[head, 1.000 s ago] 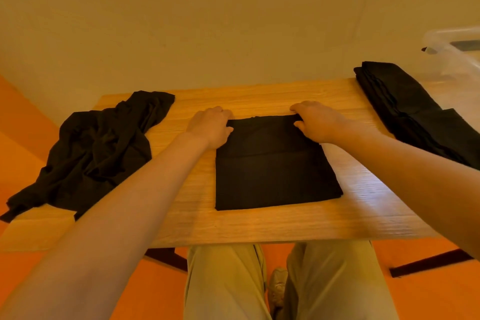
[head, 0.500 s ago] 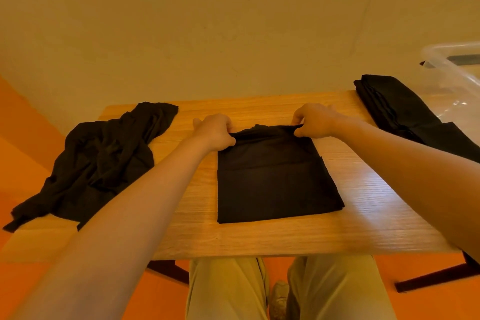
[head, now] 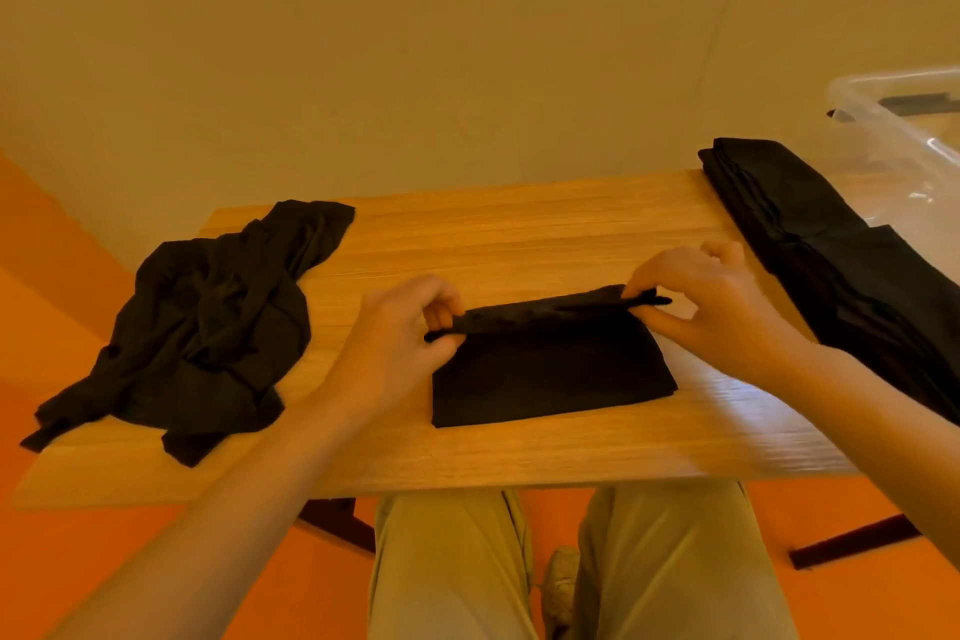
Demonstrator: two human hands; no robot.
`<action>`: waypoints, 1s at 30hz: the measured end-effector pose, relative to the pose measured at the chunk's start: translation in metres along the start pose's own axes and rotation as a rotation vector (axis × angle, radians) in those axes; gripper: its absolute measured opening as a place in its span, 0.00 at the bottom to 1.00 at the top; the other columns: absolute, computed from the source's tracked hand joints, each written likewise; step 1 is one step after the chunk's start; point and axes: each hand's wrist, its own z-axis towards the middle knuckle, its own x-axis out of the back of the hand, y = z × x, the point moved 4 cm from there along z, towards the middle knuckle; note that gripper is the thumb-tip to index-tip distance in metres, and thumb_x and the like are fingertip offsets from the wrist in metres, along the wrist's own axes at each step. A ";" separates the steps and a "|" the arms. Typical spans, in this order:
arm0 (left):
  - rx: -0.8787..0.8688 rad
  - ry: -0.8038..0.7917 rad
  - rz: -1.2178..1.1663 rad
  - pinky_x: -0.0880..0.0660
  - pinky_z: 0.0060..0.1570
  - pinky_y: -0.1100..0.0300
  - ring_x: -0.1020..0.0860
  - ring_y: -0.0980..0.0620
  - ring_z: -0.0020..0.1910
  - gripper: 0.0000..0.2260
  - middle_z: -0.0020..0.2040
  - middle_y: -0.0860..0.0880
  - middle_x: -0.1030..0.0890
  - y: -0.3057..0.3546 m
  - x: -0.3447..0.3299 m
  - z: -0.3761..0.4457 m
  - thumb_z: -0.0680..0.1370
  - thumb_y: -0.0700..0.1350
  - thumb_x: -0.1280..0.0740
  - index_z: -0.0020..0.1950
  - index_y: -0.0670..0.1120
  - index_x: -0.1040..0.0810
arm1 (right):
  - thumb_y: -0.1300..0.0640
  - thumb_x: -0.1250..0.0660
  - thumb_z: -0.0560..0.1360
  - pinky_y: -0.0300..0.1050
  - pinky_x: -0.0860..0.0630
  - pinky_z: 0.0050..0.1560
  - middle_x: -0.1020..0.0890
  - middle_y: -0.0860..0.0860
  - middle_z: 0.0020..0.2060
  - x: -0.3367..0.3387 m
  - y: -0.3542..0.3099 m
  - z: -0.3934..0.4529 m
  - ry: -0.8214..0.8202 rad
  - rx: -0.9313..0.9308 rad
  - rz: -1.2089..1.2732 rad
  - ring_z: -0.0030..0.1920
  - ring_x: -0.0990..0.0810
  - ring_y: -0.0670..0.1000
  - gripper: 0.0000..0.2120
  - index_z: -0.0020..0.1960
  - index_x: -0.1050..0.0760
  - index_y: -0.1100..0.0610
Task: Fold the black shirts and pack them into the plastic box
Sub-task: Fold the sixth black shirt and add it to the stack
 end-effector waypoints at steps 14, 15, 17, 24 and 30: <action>-0.052 0.125 0.252 0.45 0.50 0.57 0.30 0.64 0.54 0.06 0.49 0.62 0.25 -0.004 -0.018 -0.066 0.70 0.55 0.35 0.44 0.58 0.21 | 0.42 0.44 0.79 0.43 0.42 0.62 0.24 0.38 0.53 -0.015 -0.008 -0.061 0.067 0.078 -0.012 0.58 0.29 0.38 0.11 0.54 0.25 0.44; -0.057 0.118 0.236 0.45 0.51 0.56 0.30 0.64 0.56 0.05 0.51 0.62 0.24 -0.005 -0.017 -0.068 0.71 0.55 0.35 0.44 0.59 0.22 | 0.41 0.45 0.79 0.43 0.42 0.63 0.24 0.38 0.54 -0.013 -0.009 -0.063 0.065 0.085 -0.019 0.58 0.29 0.38 0.13 0.54 0.25 0.44; -0.069 0.092 0.210 0.44 0.52 0.54 0.29 0.64 0.58 0.04 0.51 0.64 0.23 -0.005 -0.016 -0.073 0.72 0.58 0.35 0.41 0.60 0.22 | 0.39 0.44 0.78 0.44 0.42 0.64 0.23 0.39 0.53 -0.010 -0.012 -0.067 0.055 0.098 -0.013 0.58 0.28 0.38 0.14 0.55 0.24 0.44; -0.053 0.181 0.269 0.47 0.59 0.59 0.28 0.59 0.61 0.16 0.59 0.58 0.23 0.018 -0.019 -0.043 0.79 0.58 0.43 0.55 0.53 0.21 | 0.47 0.41 0.78 0.46 0.33 0.62 0.21 0.46 0.55 -0.014 -0.033 -0.039 0.144 0.047 0.008 0.58 0.26 0.43 0.16 0.58 0.23 0.53; 0.124 -0.176 0.415 0.64 0.72 0.59 0.60 0.59 0.77 0.30 0.79 0.56 0.56 0.021 -0.076 -0.026 0.79 0.64 0.64 0.79 0.54 0.53 | 0.35 0.63 0.76 0.46 0.51 0.75 0.43 0.48 0.76 -0.065 -0.038 -0.020 -0.229 -0.157 -0.206 0.76 0.47 0.46 0.35 0.77 0.45 0.50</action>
